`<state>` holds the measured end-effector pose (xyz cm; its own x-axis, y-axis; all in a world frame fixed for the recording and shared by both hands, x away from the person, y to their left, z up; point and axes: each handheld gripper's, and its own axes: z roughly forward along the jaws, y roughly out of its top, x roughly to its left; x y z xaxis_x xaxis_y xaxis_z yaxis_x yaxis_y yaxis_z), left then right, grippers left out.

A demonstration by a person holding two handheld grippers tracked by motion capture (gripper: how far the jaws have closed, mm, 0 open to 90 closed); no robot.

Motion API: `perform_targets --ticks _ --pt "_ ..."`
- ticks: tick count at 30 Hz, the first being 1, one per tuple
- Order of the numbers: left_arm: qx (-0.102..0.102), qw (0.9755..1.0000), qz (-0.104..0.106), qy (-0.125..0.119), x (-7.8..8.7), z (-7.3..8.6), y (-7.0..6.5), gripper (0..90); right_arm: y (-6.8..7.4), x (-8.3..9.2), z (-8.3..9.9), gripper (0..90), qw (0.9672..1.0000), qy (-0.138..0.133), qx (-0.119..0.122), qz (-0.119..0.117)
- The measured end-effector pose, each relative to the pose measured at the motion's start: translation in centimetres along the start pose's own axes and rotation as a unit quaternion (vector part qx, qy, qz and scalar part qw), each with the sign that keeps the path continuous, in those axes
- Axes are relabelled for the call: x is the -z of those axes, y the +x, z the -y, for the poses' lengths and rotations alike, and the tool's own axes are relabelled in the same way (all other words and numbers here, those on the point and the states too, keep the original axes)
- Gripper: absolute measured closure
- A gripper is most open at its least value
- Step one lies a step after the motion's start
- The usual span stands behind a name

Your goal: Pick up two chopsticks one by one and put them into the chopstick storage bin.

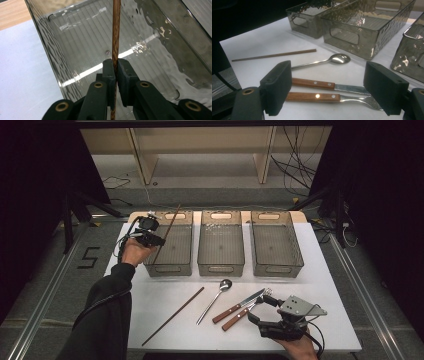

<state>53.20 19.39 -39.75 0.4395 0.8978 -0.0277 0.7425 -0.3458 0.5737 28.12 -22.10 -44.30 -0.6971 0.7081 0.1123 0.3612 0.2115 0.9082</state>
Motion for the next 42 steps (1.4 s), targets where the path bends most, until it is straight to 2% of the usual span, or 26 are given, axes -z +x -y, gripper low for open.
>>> perform_targets --ticks 1,4,7,9,10,12,16,19,23,28,35,38,42 --pt "0.005 1.0 -0.001 0.0 0.0 0.0 0.0 81.9 0.0 0.0 0.0 23.6 1.0 -0.001 0.001 0.0" --pt "0.016 0.9998 -0.007 -0.005 0.1 0.1 -0.1 64.6 0.0 0.0 0.0 23.6 1.0 -0.001 0.001 0.0" --pt "0.021 0.9997 -0.001 -0.007 0.7 0.1 -0.2 53.0 0.0 0.0 0.0 23.6 1.0 0.0 0.001 0.0" --pt "0.025 0.9997 0.008 -0.004 1.3 0.0 -0.4 45.6 0.0 0.0 0.0 23.6 1.0 0.0 0.001 0.0" --pt "0.022 0.9997 0.013 -0.003 1.7 0.0 -0.5 38.9 0.0 0.0 0.0 23.6 1.0 0.0 0.001 0.0" --pt "0.019 0.9996 0.018 -0.011 2.6 0.1 -0.9 36.3 0.0 0.0 0.0 23.6 1.0 0.001 0.001 0.001" --pt "0.013 0.9984 0.046 -0.031 4.7 0.7 -2.0 26.0 0.1 0.0 0.0 23.7 1.0 0.002 0.003 0.0" --pt "0.0 0.9976 0.059 -0.036 5.9 1.6 -2.8 22.9 0.1 -0.1 0.0 23.6 1.0 0.002 0.004 -0.001" --pt "-0.021 0.9976 0.062 -0.021 6.7 2.8 -4.1 18.8 0.2 -0.1 0.0 23.6 1.0 0.004 0.007 -0.001" --pt "-0.03 0.9965 0.075 -0.02 7.2 4.4 -5.1 16.7 0.3 -0.2 0.0 23.6 1.0 0.004 0.007 -0.002" --pt "-0.028 0.9955 0.087 -0.025 7.1 7.2 -6.3 16.0 0.3 -0.1 0.0 23.6 1.0 0.004 0.007 -0.001" --pt "-0.041 0.9953 0.088 -0.006 6.5 8.2 -6.8 16.0 0.2 -0.1 0.0 23.6 1.0 0.003 0.007 -0.001" --pt "-0.047 0.9952 0.084 0.018 5.8 9.2 -7.3 16.0 0.3 -0.2 0.0 23.6 0.9999 0.005 0.009 -0.002"
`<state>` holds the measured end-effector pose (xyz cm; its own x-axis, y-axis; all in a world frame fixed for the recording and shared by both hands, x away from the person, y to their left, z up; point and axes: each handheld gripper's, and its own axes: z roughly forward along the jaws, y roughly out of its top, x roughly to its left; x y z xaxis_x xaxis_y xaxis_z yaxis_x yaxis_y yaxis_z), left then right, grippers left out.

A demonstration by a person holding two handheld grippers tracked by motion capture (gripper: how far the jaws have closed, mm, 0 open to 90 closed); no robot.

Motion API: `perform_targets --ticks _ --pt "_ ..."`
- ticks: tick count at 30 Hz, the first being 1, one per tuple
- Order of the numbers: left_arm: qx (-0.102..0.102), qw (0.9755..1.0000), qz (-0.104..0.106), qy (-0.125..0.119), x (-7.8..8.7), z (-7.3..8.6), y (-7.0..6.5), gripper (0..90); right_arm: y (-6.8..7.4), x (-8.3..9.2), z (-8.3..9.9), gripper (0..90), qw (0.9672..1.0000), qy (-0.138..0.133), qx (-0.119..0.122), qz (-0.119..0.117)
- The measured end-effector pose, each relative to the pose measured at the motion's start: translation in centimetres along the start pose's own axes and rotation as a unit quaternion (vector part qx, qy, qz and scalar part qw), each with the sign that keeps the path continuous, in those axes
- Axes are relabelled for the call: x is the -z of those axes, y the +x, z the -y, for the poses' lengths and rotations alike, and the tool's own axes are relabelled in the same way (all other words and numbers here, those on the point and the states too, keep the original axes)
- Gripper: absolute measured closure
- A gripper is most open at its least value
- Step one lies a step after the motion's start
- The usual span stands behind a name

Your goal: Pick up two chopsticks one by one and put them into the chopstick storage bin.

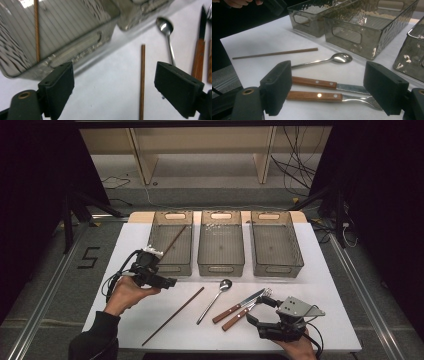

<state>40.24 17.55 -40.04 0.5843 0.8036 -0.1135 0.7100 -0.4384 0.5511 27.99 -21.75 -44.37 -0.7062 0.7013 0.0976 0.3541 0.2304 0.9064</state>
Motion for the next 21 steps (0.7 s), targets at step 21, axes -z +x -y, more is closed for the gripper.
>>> perform_targets --ticks 21 --pt "-0.048 0.9875 -0.002 0.15 -2.9 3.9 -4.8 38.8 0.1 0.1 0.0 23.6 1.0 -0.001 0.001 0.001"
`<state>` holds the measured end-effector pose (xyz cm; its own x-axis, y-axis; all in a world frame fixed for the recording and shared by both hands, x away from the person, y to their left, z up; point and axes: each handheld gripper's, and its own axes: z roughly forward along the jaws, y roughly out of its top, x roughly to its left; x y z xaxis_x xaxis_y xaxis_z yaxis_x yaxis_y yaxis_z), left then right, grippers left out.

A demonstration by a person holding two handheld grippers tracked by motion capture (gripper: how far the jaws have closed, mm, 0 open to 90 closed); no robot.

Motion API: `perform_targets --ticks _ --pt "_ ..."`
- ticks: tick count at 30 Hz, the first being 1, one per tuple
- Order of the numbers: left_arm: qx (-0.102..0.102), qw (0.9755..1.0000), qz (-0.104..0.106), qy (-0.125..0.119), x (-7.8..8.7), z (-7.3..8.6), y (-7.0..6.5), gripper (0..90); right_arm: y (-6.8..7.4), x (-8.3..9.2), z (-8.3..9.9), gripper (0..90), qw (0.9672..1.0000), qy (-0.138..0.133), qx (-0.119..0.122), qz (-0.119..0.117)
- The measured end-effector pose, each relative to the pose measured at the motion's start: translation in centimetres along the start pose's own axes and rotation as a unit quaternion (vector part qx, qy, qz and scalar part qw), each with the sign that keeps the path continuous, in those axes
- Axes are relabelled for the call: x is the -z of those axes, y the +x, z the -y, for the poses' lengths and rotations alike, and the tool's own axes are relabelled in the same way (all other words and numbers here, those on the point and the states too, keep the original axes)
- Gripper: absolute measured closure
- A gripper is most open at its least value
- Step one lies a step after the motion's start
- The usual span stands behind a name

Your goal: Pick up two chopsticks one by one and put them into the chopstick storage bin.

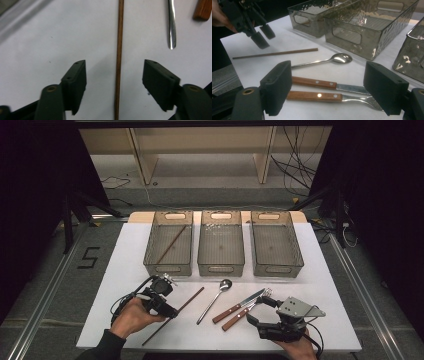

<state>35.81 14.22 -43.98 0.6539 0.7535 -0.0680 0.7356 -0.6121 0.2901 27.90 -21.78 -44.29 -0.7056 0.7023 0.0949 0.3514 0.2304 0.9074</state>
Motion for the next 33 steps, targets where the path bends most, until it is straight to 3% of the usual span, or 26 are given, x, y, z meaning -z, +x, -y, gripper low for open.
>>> perform_targets --ticks 16,33 --pt "-0.012 0.9992 0.013 0.035 -1.2 0.6 -0.3 65.7 0.0 -0.1 0.0 23.6 1.0 0.001 0.003 0.001" --pt "-0.022 0.9982 -0.01 0.054 -2.2 0.3 -0.6 83.6 0.0 -0.1 0.1 23.8 1.0 0.005 0.002 0.002"
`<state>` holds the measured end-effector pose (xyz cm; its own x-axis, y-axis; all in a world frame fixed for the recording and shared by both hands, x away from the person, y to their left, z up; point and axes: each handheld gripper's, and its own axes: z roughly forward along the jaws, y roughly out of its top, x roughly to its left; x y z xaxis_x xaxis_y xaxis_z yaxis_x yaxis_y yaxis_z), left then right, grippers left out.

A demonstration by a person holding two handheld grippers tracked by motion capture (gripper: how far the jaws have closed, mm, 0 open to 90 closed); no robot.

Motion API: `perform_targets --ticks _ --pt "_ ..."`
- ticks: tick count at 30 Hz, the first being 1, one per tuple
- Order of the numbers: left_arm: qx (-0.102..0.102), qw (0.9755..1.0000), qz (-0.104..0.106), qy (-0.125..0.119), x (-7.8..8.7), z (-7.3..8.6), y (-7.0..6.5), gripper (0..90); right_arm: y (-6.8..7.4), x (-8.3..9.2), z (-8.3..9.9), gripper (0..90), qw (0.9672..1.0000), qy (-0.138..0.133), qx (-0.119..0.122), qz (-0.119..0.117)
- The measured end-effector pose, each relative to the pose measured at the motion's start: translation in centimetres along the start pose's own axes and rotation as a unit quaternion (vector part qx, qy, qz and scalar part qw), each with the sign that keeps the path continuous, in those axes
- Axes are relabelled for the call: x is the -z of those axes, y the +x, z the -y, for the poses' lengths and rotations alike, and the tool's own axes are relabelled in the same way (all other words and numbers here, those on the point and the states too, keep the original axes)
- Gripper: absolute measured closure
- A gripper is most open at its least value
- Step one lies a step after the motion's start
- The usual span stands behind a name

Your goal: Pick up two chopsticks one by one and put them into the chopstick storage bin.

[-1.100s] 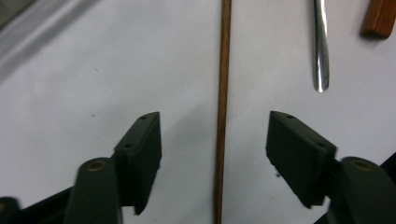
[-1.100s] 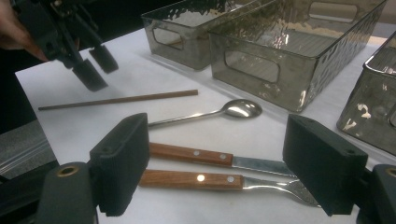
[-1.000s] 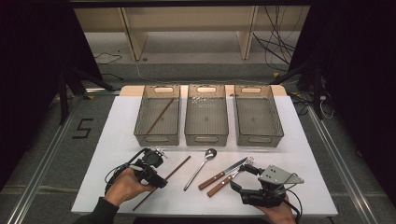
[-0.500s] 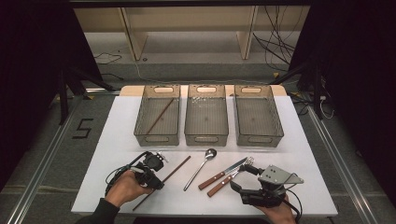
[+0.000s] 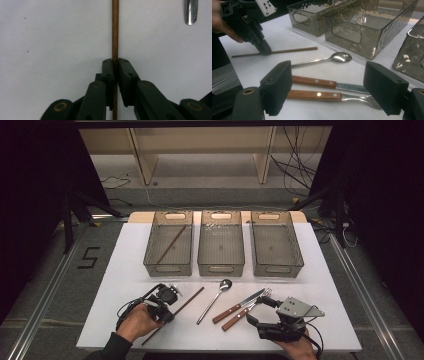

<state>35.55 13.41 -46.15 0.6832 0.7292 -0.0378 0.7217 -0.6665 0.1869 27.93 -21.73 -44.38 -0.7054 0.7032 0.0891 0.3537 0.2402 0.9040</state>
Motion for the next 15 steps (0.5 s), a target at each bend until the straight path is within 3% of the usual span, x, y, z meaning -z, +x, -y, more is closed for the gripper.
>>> perform_targets --ticks 10,15 --pt "-0.011 0.9999 0.002 -0.012 0.2 0.2 0.2 85.0 0.0 0.0 0.0 23.7 1.0 -0.001 -0.001 -0.001" --pt "-0.008 0.9994 0.006 -0.033 1.4 0.3 1.0 85.0 -0.1 0.1 0.0 23.8 1.0 -0.002 -0.003 0.0"
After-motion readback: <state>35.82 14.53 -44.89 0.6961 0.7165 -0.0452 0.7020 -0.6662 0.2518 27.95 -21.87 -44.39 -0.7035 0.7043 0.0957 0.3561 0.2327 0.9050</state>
